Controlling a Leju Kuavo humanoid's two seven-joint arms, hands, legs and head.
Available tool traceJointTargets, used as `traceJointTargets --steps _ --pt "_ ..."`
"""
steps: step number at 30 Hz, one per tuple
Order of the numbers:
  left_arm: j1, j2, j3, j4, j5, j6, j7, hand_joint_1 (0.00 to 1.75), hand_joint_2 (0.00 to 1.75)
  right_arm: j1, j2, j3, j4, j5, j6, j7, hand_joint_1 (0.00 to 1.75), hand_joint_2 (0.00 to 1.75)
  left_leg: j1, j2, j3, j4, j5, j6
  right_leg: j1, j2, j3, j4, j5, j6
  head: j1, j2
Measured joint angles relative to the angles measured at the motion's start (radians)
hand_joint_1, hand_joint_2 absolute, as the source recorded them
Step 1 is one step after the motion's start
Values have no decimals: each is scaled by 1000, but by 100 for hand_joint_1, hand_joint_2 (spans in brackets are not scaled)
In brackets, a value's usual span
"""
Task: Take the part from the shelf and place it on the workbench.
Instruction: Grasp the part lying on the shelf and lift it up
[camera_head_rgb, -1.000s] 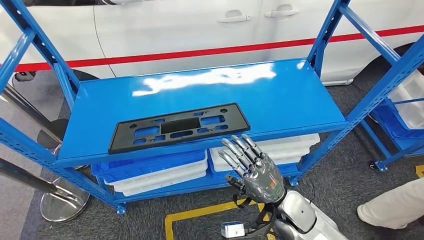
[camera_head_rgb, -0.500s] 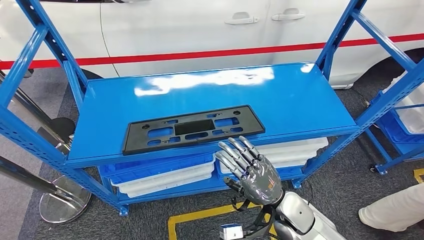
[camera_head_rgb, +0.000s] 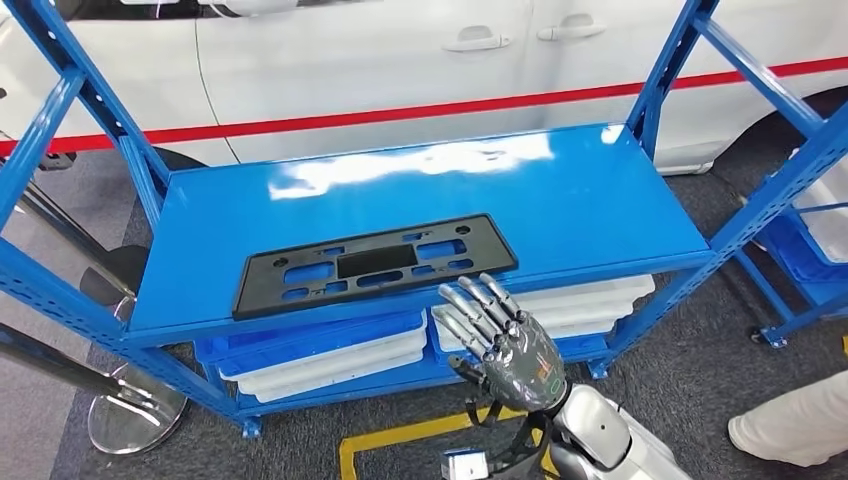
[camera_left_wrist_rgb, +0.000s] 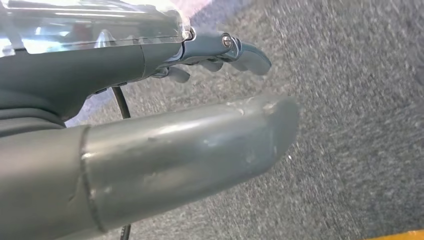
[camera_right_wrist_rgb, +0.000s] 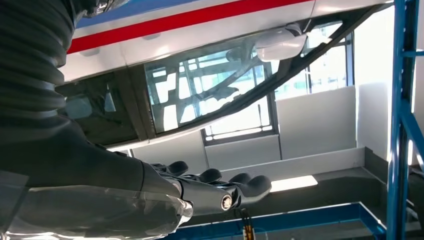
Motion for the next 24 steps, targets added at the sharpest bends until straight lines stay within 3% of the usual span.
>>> traceJointTargets --steps 2,3,4,6,8,9,13,15,17,18,19,20,22,24 --pt "0 1 0 0 0 0 0 0 0 1 0 1 1 0 0 0 0 175 4 1 -62 127 -55 -9 0 -1 -1 1 0 -2 0 0" --pt "0 0 0 0 0 0 0 0 0 1 0 1 2 0 0 0 0 175 6 1 -80 159 -58 -12 0 -1 -1 3 -2 -1 0 0" --pt "0 -1 0 0 0 0 0 0 0 2 0 1 2 0 0 0 0 175 8 1 -77 151 -41 -15 0 -1 -1 5 -3 0 0 0" --pt "-2 -4 -1 -4 4 0 0 0 0 1 1 2 2 -1 2 0 0 175 11 2 -21 30 30 -16 -1 -1 2 11 -10 7 0 0" --pt "-13 -15 -10 -15 22 3 0 0 0 -2 7 4 3 -8 15 4 0 175 9 2 34 -85 73 -9 2 0 2 20 -17 17 0 0" --pt "-20 -23 -20 -22 38 8 1 0 0 -4 11 6 3 -14 25 8 0 175 7 2 45 -109 77 -3 3 0 1 22 -18 22 0 0" --pt "-44 -47 -79 -43 113 44 19 0 0 -13 29 14 3 -32 61 23 0 175 8 1 45 -117 84 22 2 2 -5 38 -30 41 0 0" --pt "-54 -54 -116 -60 159 68 36 0 0 -16 35 17 3 -41 78 32 0 175 10 2 43 -121 88 32 -1 5 -46 126 -85 51 0 0" --pt "-63 -62 -160 -76 208 94 56 0 0 -19 43 19 5 -50 96 41 0 175 9 3 40 -120 89 35 -2 7 -113 261 -145 55 0 0" --pt "-67 -67 -185 -83 234 107 66 0 0 -19 48 21 7 -54 106 45 0 175 9 2 39 -120 89 35 -2 7 -136 304 -153 56 0 0" --pt "-71 -72 -209 -91 258 120 77 0 0 -19 53 24 8 -58 115 50 0 175 9 2 40 -120 89 35 -2 7 -142 310 -141 55 0 0" --pt "-75 -78 -235 -98 283 132 87 0 0 -20 59 27 10 -63 124 54 0 175 8 1 42 -120 89 35 -2 7 -129 278 -110 52 0 0" --pt "-82 -90 -284 -112 330 157 107 0 0 -26 70 32 11 -70 141 62 0 175 7 0 47 -120 87 32 2 8 -65 138 -36 40 0 0" --pt "-88 -101 -334 -122 375 181 128 0 0 -34 82 35 11 -78 159 70 0 175 4 -1 46 -118 85 26 7 9 -23 40 -3 31 0 0"
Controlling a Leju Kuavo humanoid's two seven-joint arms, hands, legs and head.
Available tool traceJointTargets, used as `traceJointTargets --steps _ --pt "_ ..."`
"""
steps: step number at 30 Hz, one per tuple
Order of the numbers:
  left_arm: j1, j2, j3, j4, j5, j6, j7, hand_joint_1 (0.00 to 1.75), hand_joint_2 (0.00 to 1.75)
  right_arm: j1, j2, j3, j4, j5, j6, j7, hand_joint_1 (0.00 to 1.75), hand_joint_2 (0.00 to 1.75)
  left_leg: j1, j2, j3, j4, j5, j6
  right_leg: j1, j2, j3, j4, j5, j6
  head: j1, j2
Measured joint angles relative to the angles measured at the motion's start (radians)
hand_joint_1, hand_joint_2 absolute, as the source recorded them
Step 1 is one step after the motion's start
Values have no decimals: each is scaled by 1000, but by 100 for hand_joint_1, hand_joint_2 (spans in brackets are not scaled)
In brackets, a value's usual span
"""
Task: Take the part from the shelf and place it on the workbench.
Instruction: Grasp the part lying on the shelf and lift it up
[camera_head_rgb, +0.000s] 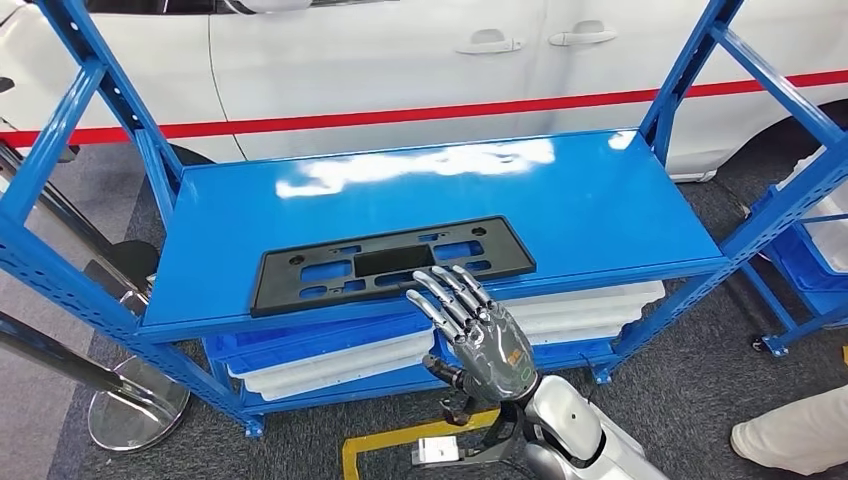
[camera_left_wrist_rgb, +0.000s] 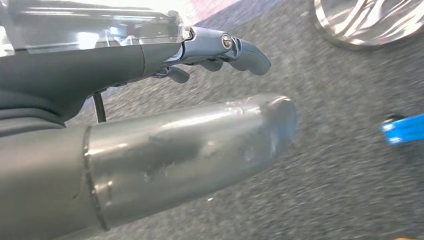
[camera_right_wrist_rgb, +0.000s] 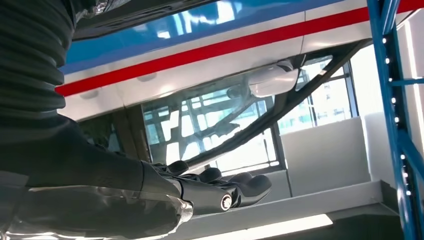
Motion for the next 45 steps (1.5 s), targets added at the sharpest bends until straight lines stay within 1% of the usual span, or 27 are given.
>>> traceJointTargets --steps 3,5,8,9,10,11,13,14,15,18,20,21,23,24,25,26,28,30,32,35,37,39,40,41,42,44,45 --pt "-4 -17 -80 -7 66 38 37 0 0 -7 22 6 0 -12 30 13 0 175 -1 1 -2 -2 -1 -16 0 0 4 -21 3 -9 0 0" --pt "-4 -30 -129 -10 107 66 64 0 0 -13 39 10 0 -20 52 23 0 175 0 2 -16 32 -27 -27 -6 -1 8 -32 10 -21 0 0" --pt "-1 -53 -199 -11 162 108 108 0 0 -21 67 21 7 -35 91 41 0 175 3 2 -103 216 -119 -38 -6 -4 8 -36 12 -30 0 0" --pt "3 -63 -222 -11 179 121 124 0 0 -21 75 26 14 -39 104 47 0 175 3 2 -128 267 -133 -41 -5 -5 8 -35 11 -30 0 0" --pt "6 -74 -242 -11 195 133 140 0 0 -22 84 32 24 -44 116 52 0 175 4 2 -135 277 -124 -42 -5 -5 8 -34 10 -30 0 0" --pt "10 -84 -260 -11 210 144 156 0 0 -23 94 37 34 -48 129 57 0 175 5 3 -123 249 -98 -43 -5 -5 9 -31 9 -29 0 0" --pt "14 -105 -294 -13 239 165 186 0 0 -29 117 48 58 -57 150 67 0 175 6 4 -63 118 -30 -40 -5 -4 9 -24 3 -24 0 0" --pt "14 -115 -309 -15 253 175 200 0 0 -33 128 54 71 -62 161 71 0 175 5 4 -35 59 -8 -36 -4 -4 8 -19 -1 -20 0 0" --pt "15 -127 -325 -17 266 184 215 0 0 -37 139 59 85 -67 171 76 0 175 3 4 -20 24 1 -31 -2 -4 6 -14 -3 -15 0 0" --pt "21 -166 -369 -25 305 210 261 0 0 -50 173 78 134 -83 201 90 0 175 0 2 -16 7 5 -14 0 -3 3 -13 -4 0 0 0" --pt "20 -192 -391 -28 326 225 286 0 0 -61 194 91 173 -94 220 101 0 175 4 2 -15 0 11 -1 -2 -1 -7 14 -24 11 0 0" --pt "17 -205 -399 -28 335 233 296 0 0 -68 205 99 197 -100 228 107 0 175 6 3 -15 -3 13 5 -4 0 -26 56 -50 16 0 0" --pt "8 -227 -408 -27 347 246 307 0 0 -80 226 115 250 -110 239 120 0 175 6 3 -17 -4 14 11 -8 0 -88 186 -114 24 0 0" --pt "4 -236 -411 -25 352 251 310 0 0 -84 234 122 278 -115 242 125 0 175 6 3 -18 -3 14 11 -10 0 -118 244 -134 26 0 0" --pt "-2 -244 -412 -21 355 256 311 0 0 -87 243 128 304 -119 243 129 0 175 6 2 -18 -3 14 11 -11 0 -133 270 -133 27 0 0" --pt "-8 -249 -412 -13 358 261 309 0 0 -91 252 133 328 -123 243 133 0 175 6 2 -17 -3 14 11 -12 0 -129 258 -113 27 0 0" --pt "-23 -257 -411 8 362 269 298 0 0 -103 269 139 366 -131 237 140 0 175 6 0 -13 -2 12 7 -15 0 -74 134 -36 23 0 0" --pt "-37 -259 -408 29 366 276 278 0 0 -117 282 141 386 -136 226 145 0 175 3 0 -12 0 9 -1 -11 1 -21 17 7 15 0 0" --pt "-48 -260 -401 47 367 281 259 0 0 -125 290 141 398 -140 215 148 0 175 0 0 -14 -2 8 -13 -5 3 -12 -11 5 8 0 0" --pt "-63 -260 -384 81 363 288 228 0 0 -136 301 140 410 -150 193 154 0 175 3 1 -20 17 -8 -30 -10 4 -6 -20 7 -12 0 0" --pt "-72 -260 -373 102 356 292 208 0 0 -144 308 136 413 -156 174 160 0 175 6 2 -66 115 -58 -38 -12 2 1 -26 7 -24 0 0" --pt "-76 -260 -362 120 348 293 197 0 0 -147 311 130 414 -160 158 163 0 175 6 2 -139 251 -111 -42 -8 1 5 -25 4 -30 0 0" --pt "-76 -259 -357 128 345 294 193 0 0 -147 311 126 414 -161 151 164 0 175 6 2 -163 289 -115 -43 -6 1 7 -24 2 -31 0 0" --pt "-75 -259 -352 134 341 295 190 0 0 -147 311 122 413 -161 145 164 0 175 6 2 -169 287 -98 -42 -5 2 10 -24 -1 -32 0 0" --pt "-75 -259 -347 140 337 296 188 0 0 -148 311 116 411 -161 141 164 0 175 6 2 -155 247 -64 -39 -4 3 15 -23 -5 -31 0 0" --pt "-76 -258 -338 149 331 297 184 0 0 -150 311 107 402 -158 137 164 0 175 4 3 -92 106 12 -29 -1 4 27 -22 -15 -26 0 0" --pt "-78 -257 -335 153 327 298 182 0 0 -152 311 103 397 -155 136 165 0 175 2 3 -67 53 32 -23 1 5 29 -20 -20 -22 0 0"
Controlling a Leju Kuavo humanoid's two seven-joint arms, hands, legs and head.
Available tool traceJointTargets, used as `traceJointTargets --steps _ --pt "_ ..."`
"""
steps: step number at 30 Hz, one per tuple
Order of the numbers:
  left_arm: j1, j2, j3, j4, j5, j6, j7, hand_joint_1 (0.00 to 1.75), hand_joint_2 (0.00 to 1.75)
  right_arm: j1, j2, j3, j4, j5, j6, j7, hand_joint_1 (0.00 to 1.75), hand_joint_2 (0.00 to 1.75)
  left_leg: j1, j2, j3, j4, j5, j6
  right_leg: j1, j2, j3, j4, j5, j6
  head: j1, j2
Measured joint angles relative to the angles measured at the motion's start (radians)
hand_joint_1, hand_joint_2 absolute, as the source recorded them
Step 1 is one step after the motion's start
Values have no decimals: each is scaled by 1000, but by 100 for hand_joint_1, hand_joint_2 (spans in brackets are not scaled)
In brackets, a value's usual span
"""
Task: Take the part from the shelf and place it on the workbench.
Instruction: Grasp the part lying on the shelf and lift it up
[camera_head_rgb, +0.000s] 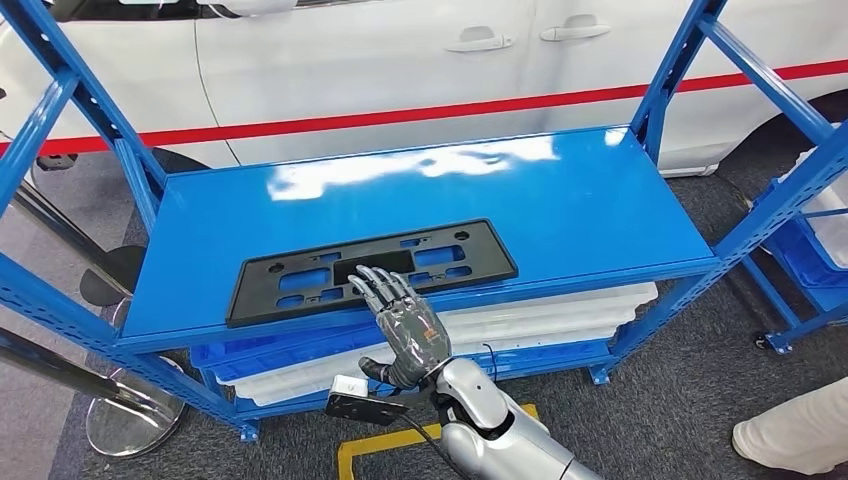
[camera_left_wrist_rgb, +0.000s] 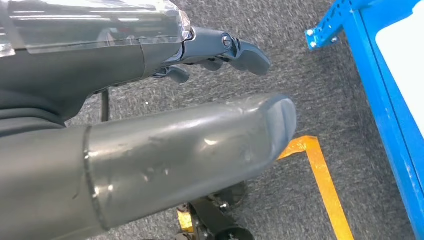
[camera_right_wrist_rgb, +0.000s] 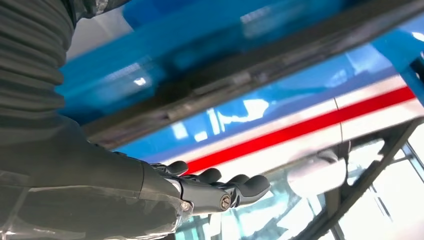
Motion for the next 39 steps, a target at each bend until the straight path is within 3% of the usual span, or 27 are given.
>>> traceJointTargets --steps 1,4,6,9,10,11,12,14,16,20,22,25,26,27,28,30,32,36,38,39 --pt "-1 0 3 4 -4 0 -2 0 0 -2 0 -4 -5 5 0 1 0 175 -3 0 14 -32 7 5 1 0 1 1 -3 5 0 0" --pt "-2 0 14 15 -17 1 -6 0 0 -5 0 -13 -20 23 8 9 0 175 -4 -1 20 -47 2 16 0 0 1 1 -10 19 0 0" --pt "-3 -1 21 19 -24 0 -8 0 0 -9 -1 -19 -28 36 15 16 0 175 3 1 29 -58 2 28 -1 1 -16 45 -38 29 0 0" --pt "-8 -1 27 25 -33 -2 -9 0 0 -11 -3 -25 -32 60 32 26 0 175 6 2 39 -62 -4 39 -8 0 -120 234 -116 41 0 0" --pt "-9 -1 29 27 -38 -3 -8 0 0 -10 -5 -25 -32 75 42 33 0 175 6 2 42 -62 -7 40 -12 0 -152 280 -121 44 0 0" --pt "-10 -2 30 29 -43 -4 -6 0 0 -9 -7 -25 -31 94 52 41 0 175 6 1 46 -62 -10 39 -14 0 -167 291 -107 46 0 0" --pt "-10 -2 31 30 -49 -6 -4 0 0 -9 -9 -25 -29 113 64 49 0 175 6 0 52 -61 -14 37 -17 -1 -163 264 -73 47 0 0" --pt "-13 -4 32 31 -60 -7 1 0 0 -11 -11 -25 -24 145 82 61 0 175 6 -2 65 -60 -25 30 -19 -1 -111 129 13 44 0 0" --pt "-18 -5 33 31 -73 -5 6 0 0 -13 -11 -25 -18 178 102 70 0 175 3 -3 70 -57 -33 20 -15 0 -73 30 53 36 0 0" --pt "-26 -5 33 31 -92 -2 12 0 0 -15 -15 -23 -6 249 154 86 0 175 3 -2 70 -60 -38 -1 -10 3 -69 12 49 21 0 0" --pt "-31 -4 33 32 -97 -3 13 0 0 -17 -17 -21 0 287 181 90 0 175 5 -1 58 -27 -62 -8 -15 1 -63 4 50 9 0 0" --pt "-41 -2 32 34 -100 -5 14 0 0 -20 -20 -8 27 345 218 98 0 175 6 0 -31 157 -148 -15 -14 -3 -57 1 48 -4 0 0" --pt "-42 -2 31 35 -100 -5 16 0 0 -20 -21 -4 41 356 221 103 0 175 7 0 -61 211 -162 -17 -12 -3 -57 2 46 -5 0 0" --pt "-43 0 31 37 -99 -5 17 0 0 -20 -23 -1 56 363 219 110 0 175 6 0 -76 230 -156 -16 -10 -3 -56 4 44 -6 0 0" --pt "-43 1 29 38 -99 -5 18 0 0 -20 -24 0 71 367 213 117 0 175 6 0 -72 210 -131 -15 -9 -2 -54 6 42 -6 0 0" --pt "-46 5 27 41 -97 -5 21 0 0 -23 -24 -1 97 371 197 129 0 175 6 0 -19 84 -56 -6 -8 0 -48 10 35 -3 0 0" --pt "-51 7 26 46 -95 -5 23 0 0 -30 -22 -4 119 370 180 138 0 175 1 0 28 -20 -20 3 -5 1 -47 16 30 5 0 0" --pt "-52 9 26 59 -90 -4 22 0 0 -43 -15 -26 149 354 155 142 0 175 -1 0 41 -48 -15 22 -4 3 -47 17 26 26 0 0" --pt "-53 9 25 67 -87 -3 18 0 0 -53 -11 -43 155 336 145 141 0 175 6 2 45 -58 -9 34 -4 2 -69 71 -11 34 0 0" --pt "-54 10 24 71 -86 -2 15 0 0 -58 -9 -52 156 326 142 140 0 175 6 3 45 -59 -8 37 -7 2 -96 130 -43 38 0 0"
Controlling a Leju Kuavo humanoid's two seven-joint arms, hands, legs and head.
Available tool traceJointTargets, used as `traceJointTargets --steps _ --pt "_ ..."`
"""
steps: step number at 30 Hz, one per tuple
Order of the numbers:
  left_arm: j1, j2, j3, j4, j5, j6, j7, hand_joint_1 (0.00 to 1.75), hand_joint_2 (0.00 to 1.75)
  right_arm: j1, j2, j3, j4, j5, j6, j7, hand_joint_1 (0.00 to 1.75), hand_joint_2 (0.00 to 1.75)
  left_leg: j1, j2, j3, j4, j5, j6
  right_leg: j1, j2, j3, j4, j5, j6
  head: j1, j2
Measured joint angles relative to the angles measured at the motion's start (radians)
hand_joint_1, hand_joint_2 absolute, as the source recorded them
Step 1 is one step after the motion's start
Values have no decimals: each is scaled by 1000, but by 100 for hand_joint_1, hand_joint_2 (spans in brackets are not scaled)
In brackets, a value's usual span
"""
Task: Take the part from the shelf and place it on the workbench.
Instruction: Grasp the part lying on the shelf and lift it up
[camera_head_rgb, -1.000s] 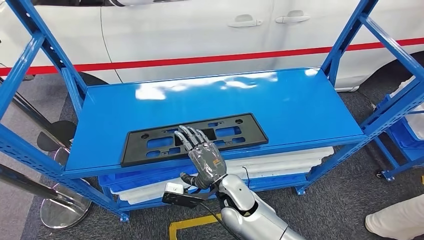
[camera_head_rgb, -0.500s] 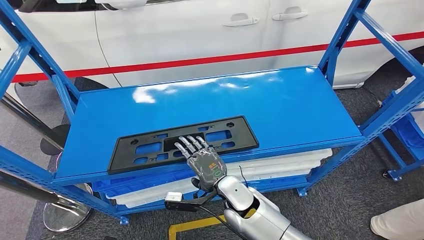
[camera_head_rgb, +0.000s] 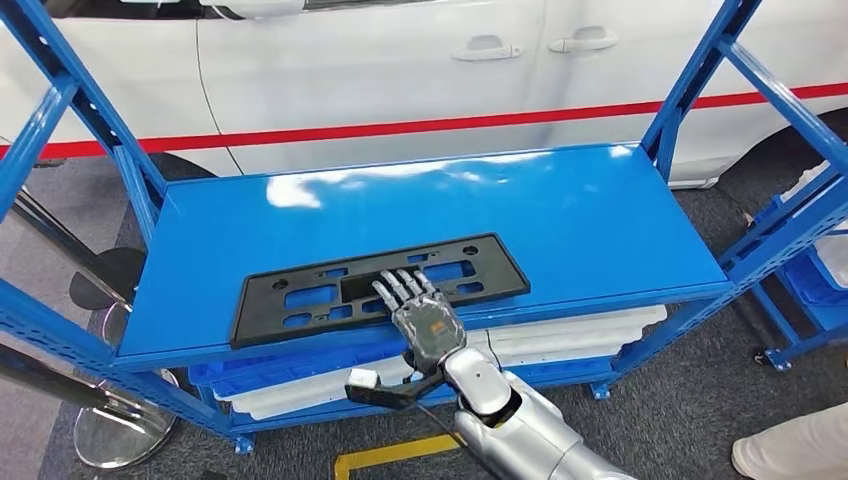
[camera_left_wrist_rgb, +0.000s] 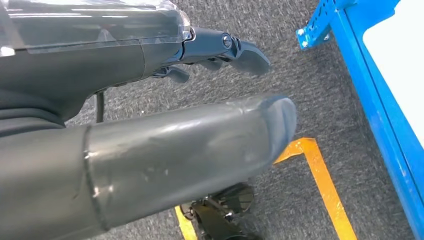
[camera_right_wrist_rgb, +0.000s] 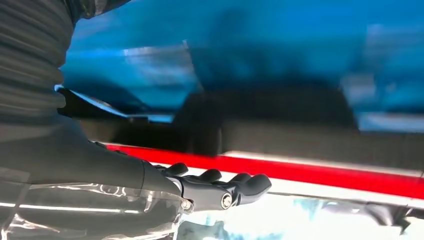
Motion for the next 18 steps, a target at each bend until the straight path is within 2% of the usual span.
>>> traceJointTargets --steps 1,2,3,4,5,7,8,9,12,13,15,17,18 --pt "0 1 0 5 1 1 -3 0 0 -3 2 -9 0 -11 -2 -1 0 175 0 0 -1 0 0 2 -2 0 -33 68 -33 3 0 0" --pt "1 2 0 11 1 3 -5 0 0 -5 2 -19 -2 -24 -2 -2 0 175 -1 0 -1 1 0 2 -4 0 -63 127 -52 6 0 0" --pt "1 3 0 18 1 6 -8 0 0 -6 3 -28 -5 -37 -2 -4 0 175 -1 -1 -1 1 -1 2 -6 0 -82 161 -56 8 0 0" --pt "3 4 0 24 1 8 -10 0 0 -7 4 -37 -11 -49 -2 -6 0 175 -1 -2 0 2 -2 1 -7 -1 -81 154 -39 8 0 0" --pt "4 4 0 30 0 10 -12 0 0 -10 6 -45 -19 -62 -1 -8 0 175 -1 -3 2 3 -3 0 -9 -1 -61 108 -5 7 0 0" --pt "4 5 0 41 -1 14 -15 0 0 -22 9 -59 -41 -82 0 -13 0 175 -2 -4 6 6 -9 -7 -7 -1 6 -34 60 1 0 0" --pt "4 5 0 46 -2 16 -17 0 0 -29 11 -65 -53 -89 2 -15 0 175 -4 -4 7 7 -11 -11 -5 -1 29 -85 77 -3 0 0" --pt "4 6 0 50 -2 17 -18 0 0 -36 13 -69 -62 -94 4 -16 0 175 -6 -4 7 8 -13 -16 -2 -1 40 -112 82 -6 0 0" --pt "4 9 1 58 -4 18 -20 0 0 -41 16 -79 -80 -99 6 -17 0 175 -5 -4 7 7 -15 -34 -2 0 41 -120 83 -21 0 0" --pt "4 10 0 60 -5 18 -21 0 0 -42 17 -81 -85 -99 6 -17 0 175 -4 -4 2 21 -27 -39 -4 -1 44 -125 86 -28 0 0" --pt "3 13 0 64 -6 18 -22 0 0 -45 21 -82 -92 -100 6 -17 0 175 -1 -3 -37 110 -79 -47 -7 -3 49 -132 89 -39 0 0" --pt "4 14 0 69 -8 19 -23 0 0 -45 23 -83 -93 -105 6 -17 0 175 -1 -3 -103 244 -137 -52 -4 -4 49 -132 87 -44 0 0" --pt "5 15 0 71 -9 21 -24 0 0 -45 23 -83 -95 -109 7 -17 0 175 -1 -3 -125 285 -145 -53 -3 -5 49 -132 86 -45 0 0"
